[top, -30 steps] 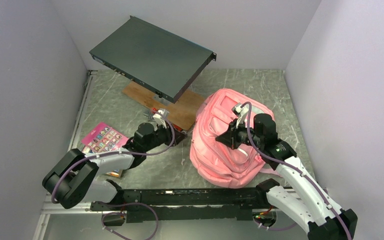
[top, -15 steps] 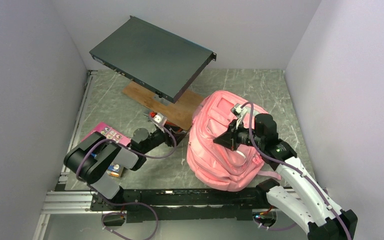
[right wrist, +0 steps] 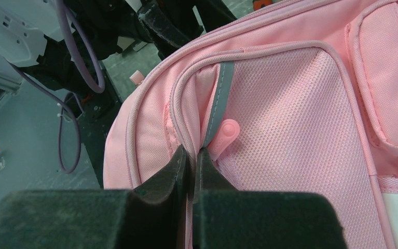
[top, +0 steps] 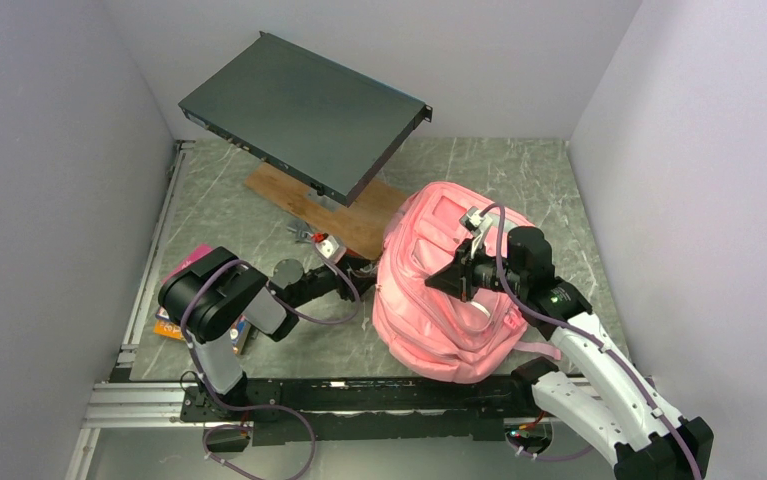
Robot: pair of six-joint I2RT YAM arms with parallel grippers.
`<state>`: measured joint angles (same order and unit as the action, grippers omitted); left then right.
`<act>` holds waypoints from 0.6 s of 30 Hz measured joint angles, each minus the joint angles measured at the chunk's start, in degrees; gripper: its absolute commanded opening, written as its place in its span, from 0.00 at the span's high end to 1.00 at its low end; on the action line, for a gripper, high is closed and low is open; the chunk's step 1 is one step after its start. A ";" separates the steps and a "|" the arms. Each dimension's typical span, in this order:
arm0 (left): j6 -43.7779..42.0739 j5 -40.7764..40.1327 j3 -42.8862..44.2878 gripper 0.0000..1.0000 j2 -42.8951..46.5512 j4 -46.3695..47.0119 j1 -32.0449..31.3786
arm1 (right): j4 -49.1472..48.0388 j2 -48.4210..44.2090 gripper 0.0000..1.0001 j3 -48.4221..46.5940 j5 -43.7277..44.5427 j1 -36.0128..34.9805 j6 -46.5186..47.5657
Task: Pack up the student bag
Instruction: Adjust the student bag at the center of the board.
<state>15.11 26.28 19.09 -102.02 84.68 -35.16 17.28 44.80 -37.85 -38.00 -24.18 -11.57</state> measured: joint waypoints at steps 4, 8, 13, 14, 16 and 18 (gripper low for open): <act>-0.55 -0.17 1.88 0.41 -0.07 0.37 -0.72 | -0.26 -0.02 1.00 0.11 -0.07 0.00 -0.04; -1.07 -0.15 4.11 0.46 -0.98 0.63 -1.57 | -0.63 -0.02 1.00 0.11 -0.07 0.07 -0.04; -1.51 0.55 5.38 0.61 -1.88 0.87 -1.90 | -0.76 -0.02 1.00 0.11 0.00 0.15 -0.04; -1.84 1.01 5.53 0.61 -1.88 0.90 -1.97 | -0.83 -0.02 1.00 0.11 0.02 0.17 -0.04; -2.19 1.55 5.70 0.57 -1.88 0.92 -2.08 | -0.90 -0.02 1.00 0.11 0.04 0.17 -0.02; -2.49 1.77 5.70 0.52 -1.88 0.90 -2.05 | -0.85 -0.04 1.00 0.11 0.04 0.17 -0.02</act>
<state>12.62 28.05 24.80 -103.90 85.58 -37.21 16.43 44.75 -37.74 -37.95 -24.01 -11.60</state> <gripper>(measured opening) 0.418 0.040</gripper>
